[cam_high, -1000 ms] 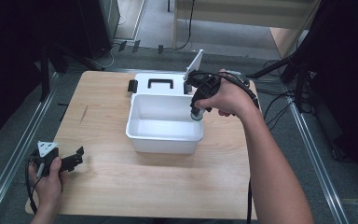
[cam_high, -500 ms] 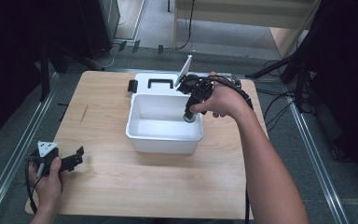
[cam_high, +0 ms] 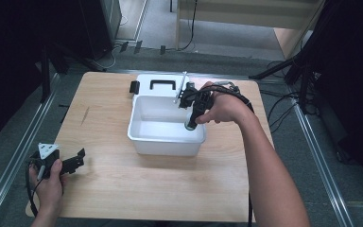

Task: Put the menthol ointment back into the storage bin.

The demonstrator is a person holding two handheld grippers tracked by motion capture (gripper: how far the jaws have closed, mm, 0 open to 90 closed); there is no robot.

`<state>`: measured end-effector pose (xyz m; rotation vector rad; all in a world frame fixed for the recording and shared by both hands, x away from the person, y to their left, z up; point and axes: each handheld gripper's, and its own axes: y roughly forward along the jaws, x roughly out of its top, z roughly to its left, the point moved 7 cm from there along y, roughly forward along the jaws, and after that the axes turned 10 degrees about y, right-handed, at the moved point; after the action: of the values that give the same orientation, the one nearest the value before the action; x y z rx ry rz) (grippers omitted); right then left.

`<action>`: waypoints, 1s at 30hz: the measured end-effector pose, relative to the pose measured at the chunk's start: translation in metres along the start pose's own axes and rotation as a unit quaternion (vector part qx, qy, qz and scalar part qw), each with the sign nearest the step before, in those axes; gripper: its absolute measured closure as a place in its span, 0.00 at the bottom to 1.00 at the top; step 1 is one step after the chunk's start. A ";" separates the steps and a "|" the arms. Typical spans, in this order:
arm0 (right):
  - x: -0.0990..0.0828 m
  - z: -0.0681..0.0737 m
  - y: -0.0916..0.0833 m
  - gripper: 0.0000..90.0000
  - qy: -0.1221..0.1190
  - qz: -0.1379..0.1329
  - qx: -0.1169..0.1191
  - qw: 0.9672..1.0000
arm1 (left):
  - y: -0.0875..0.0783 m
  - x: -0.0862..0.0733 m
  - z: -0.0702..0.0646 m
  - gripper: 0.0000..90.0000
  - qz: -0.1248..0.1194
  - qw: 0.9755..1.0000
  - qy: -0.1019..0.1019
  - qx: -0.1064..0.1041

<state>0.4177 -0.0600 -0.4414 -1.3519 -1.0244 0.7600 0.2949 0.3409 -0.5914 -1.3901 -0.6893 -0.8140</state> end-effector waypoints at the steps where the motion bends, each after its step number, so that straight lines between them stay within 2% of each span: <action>1: 0.000 0.000 0.003 0.57 -0.008 0.000 -0.002 1.000 | 0.000 0.000 0.000 0.00 0.000 1.000 0.000 0.000; 8: -0.002 -0.001 0.018 0.57 -0.022 0.003 -0.006 1.000 | 0.000 0.000 0.000 0.00 -0.001 1.000 0.000 0.001; 15: -0.005 0.001 0.035 0.57 -0.023 0.003 -0.002 1.000 | 0.000 0.000 0.000 0.00 -0.001 1.000 -0.001 0.000; 30: -0.008 0.005 0.059 0.57 -0.046 0.047 -0.025 0.998 | 0.000 0.000 0.000 0.00 0.000 1.000 0.000 0.000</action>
<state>0.4174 -0.0585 -0.5014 -1.4265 -1.0627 0.8788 0.2947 0.3407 -0.5914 -1.3895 -0.6892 -0.8137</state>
